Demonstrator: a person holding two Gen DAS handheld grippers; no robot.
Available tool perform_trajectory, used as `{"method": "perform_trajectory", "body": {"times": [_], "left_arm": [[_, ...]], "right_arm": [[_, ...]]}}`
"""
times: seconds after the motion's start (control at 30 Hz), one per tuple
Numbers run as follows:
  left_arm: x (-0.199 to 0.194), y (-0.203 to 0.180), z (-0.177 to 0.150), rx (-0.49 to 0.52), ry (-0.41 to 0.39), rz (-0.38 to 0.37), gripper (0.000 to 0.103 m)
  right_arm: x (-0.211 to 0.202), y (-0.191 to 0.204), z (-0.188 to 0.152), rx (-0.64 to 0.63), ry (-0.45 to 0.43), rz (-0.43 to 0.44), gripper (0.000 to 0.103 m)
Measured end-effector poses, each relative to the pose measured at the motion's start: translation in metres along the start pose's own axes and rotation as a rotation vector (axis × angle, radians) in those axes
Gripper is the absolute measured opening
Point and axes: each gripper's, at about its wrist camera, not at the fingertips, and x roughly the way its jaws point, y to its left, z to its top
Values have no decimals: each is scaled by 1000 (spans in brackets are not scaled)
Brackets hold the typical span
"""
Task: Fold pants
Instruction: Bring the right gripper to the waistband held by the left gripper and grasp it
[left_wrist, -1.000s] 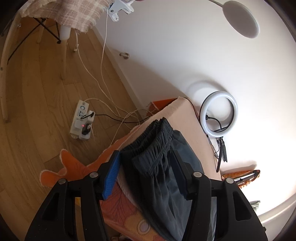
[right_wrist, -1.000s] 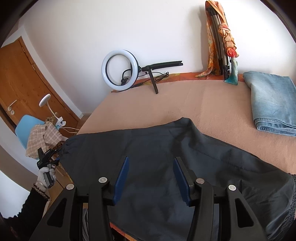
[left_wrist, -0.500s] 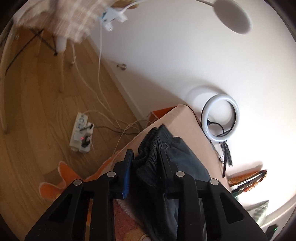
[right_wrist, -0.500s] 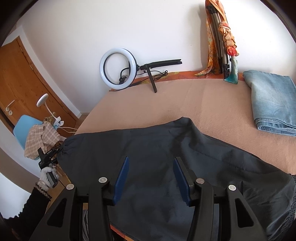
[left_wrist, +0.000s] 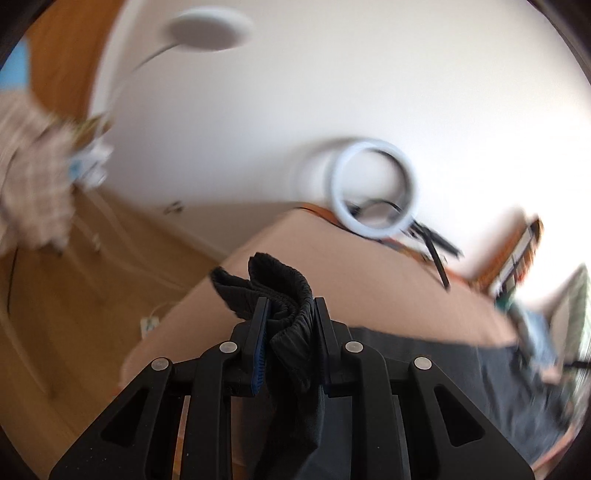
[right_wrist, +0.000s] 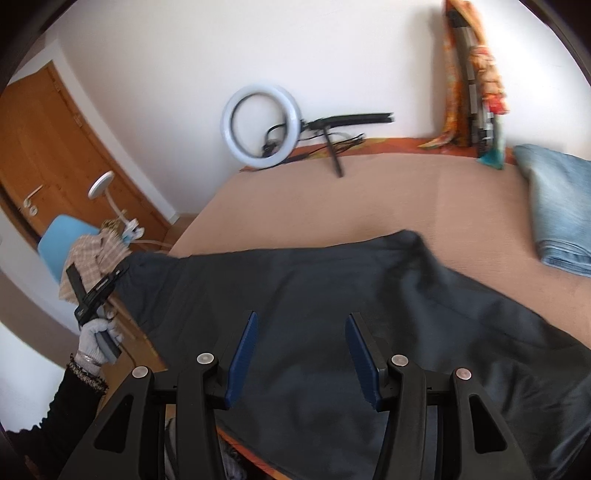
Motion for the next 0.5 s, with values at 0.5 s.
{"method": "perform_trajectory", "body": {"times": [0.5], "left_arm": [[5, -183, -96, 551, 117, -201, 20]], "right_arm": [[139, 51, 15, 73, 298, 295, 59]]}}
